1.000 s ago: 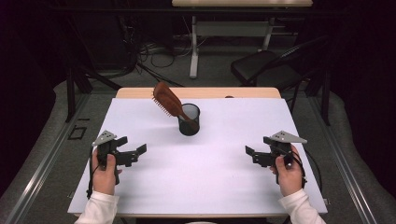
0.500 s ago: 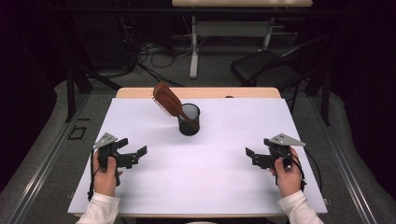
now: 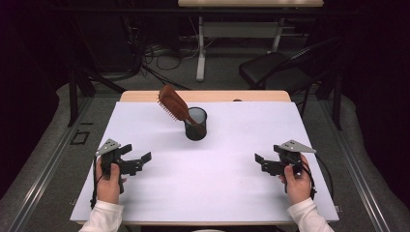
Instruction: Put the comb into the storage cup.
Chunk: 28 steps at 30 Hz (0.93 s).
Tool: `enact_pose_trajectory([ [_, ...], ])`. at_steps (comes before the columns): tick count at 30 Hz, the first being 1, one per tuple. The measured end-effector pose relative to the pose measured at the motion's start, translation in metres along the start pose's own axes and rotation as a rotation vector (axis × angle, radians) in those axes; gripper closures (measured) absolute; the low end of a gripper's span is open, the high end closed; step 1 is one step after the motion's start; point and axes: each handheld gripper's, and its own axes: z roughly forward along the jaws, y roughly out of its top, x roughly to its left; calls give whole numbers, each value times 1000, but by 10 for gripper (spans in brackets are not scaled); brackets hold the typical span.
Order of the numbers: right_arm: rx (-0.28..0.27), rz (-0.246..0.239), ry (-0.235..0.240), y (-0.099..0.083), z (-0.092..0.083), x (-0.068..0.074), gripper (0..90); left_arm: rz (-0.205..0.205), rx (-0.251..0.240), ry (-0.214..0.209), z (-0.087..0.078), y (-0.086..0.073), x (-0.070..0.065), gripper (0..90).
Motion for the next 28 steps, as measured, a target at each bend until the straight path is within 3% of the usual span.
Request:
enact_pose_trajectory([
  [28,-9,21,-20,-5,1,-6,136,-5,-15,8,-2,-1,2,35],
])
